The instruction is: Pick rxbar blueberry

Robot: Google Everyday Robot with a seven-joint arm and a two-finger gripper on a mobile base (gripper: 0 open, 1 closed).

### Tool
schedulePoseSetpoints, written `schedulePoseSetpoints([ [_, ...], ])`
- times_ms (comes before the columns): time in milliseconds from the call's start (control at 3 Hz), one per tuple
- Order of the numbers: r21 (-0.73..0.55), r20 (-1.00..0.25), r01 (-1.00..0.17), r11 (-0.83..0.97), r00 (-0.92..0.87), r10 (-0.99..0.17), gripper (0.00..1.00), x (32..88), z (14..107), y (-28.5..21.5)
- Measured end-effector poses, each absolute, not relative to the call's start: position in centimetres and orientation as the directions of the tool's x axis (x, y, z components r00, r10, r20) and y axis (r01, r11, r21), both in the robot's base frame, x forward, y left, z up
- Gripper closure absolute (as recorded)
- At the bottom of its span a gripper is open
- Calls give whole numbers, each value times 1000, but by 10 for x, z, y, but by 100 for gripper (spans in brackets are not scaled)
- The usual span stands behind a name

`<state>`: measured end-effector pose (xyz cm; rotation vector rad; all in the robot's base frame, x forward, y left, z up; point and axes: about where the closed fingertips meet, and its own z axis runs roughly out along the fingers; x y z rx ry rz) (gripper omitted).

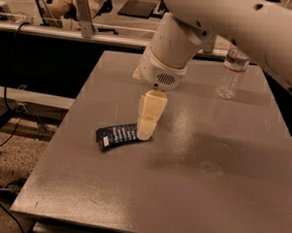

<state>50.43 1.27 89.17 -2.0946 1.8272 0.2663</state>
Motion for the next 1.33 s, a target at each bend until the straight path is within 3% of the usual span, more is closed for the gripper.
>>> schedulePoseSetpoints([
  [1333, -73, -267, -960, -271, 281, -922, 0, 482, 835, 46],
])
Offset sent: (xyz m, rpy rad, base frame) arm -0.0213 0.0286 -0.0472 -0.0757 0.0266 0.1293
